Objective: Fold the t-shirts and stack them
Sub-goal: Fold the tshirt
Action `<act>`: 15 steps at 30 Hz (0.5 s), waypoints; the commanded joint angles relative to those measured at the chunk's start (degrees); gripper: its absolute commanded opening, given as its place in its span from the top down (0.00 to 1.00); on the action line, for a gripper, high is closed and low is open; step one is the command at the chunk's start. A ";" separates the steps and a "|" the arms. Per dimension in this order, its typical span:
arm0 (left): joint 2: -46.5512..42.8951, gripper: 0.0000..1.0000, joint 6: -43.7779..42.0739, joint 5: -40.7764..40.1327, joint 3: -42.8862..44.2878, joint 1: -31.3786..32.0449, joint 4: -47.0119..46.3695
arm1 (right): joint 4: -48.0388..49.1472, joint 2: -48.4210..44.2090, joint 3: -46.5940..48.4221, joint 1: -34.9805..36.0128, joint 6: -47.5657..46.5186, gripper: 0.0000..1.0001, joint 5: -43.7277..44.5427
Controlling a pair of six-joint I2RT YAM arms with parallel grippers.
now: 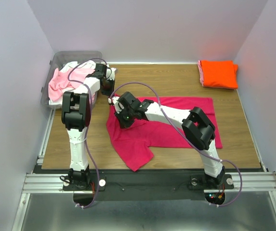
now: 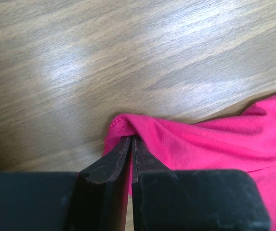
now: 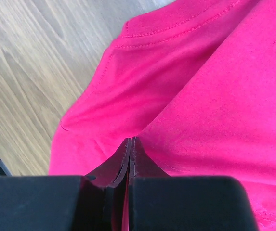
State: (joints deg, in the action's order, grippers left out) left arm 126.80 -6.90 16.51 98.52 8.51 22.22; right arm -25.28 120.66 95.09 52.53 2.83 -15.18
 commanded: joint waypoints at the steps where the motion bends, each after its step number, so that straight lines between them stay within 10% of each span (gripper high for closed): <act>1: 0.82 0.82 0.30 -2.54 2.29 -0.78 1.95 | 1.20 -0.43 1.06 0.29 0.16 0.97 -3.19; 9: -5.68 0.71 1.27 -3.23 3.34 -0.78 0.98 | 0.76 -9.38 0.80 -1.02 -2.39 0.61 -3.18; 15: -12.18 0.62 1.36 -8.42 2.47 -0.78 -0.77 | 0.06 -18.79 -4.29 -11.71 -4.50 0.57 -5.47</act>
State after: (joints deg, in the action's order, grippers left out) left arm 124.31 -5.65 12.40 98.89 8.49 23.11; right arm -26.57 109.97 92.75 49.56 -0.14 -18.50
